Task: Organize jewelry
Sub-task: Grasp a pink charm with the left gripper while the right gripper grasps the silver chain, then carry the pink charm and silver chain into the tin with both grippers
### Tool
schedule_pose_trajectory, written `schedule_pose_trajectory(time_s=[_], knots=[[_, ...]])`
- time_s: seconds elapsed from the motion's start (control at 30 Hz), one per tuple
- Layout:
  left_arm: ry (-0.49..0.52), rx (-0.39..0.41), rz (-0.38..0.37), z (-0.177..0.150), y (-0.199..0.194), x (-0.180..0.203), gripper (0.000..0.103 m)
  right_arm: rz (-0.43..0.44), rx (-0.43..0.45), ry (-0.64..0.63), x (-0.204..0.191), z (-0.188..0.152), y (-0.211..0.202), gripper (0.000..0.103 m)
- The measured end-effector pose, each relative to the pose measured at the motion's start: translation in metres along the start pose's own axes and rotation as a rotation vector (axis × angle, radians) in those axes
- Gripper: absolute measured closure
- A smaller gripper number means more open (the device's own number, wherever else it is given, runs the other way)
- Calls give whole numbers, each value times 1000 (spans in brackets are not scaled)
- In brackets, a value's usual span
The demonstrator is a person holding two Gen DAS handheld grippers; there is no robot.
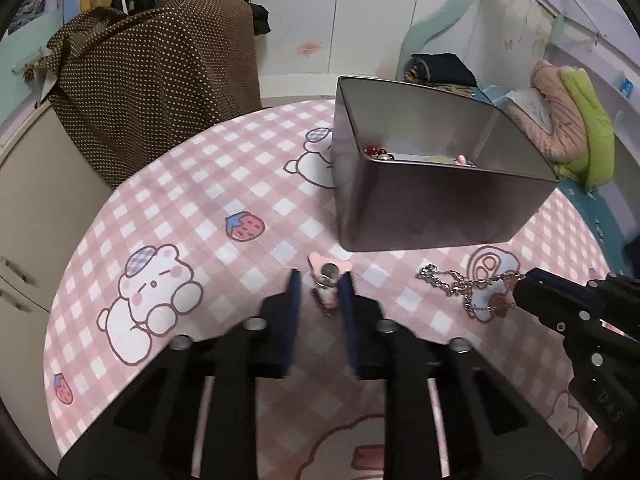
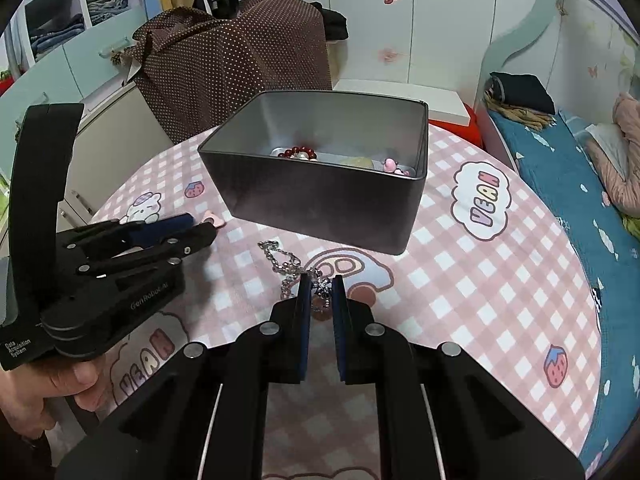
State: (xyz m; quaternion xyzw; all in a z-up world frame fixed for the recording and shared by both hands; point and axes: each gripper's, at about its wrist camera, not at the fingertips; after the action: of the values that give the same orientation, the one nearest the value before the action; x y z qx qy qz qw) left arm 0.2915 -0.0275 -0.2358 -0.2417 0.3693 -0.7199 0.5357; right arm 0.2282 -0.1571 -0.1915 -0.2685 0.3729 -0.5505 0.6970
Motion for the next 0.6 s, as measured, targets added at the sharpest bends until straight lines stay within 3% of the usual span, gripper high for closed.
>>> schedule_pose_trajectory(time_s=[0.2, 0.6], knots=[[-18, 19, -48, -6, -13, -7, 89, 12, 2, -9, 0, 2, -7, 94], [32, 55, -45, 4, -58, -5, 89, 65, 37, -47, -8, 26, -45, 94]])
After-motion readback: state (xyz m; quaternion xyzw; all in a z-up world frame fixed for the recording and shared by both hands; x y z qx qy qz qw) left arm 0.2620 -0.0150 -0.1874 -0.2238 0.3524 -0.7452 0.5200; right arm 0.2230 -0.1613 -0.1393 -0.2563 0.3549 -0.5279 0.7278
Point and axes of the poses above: each gripper's, at about its wrist camera, not at the fingertips, and y roughly the way its jaws point, x to its right, z to its top, and after that the axes turned 10 degrees about y, right-handed
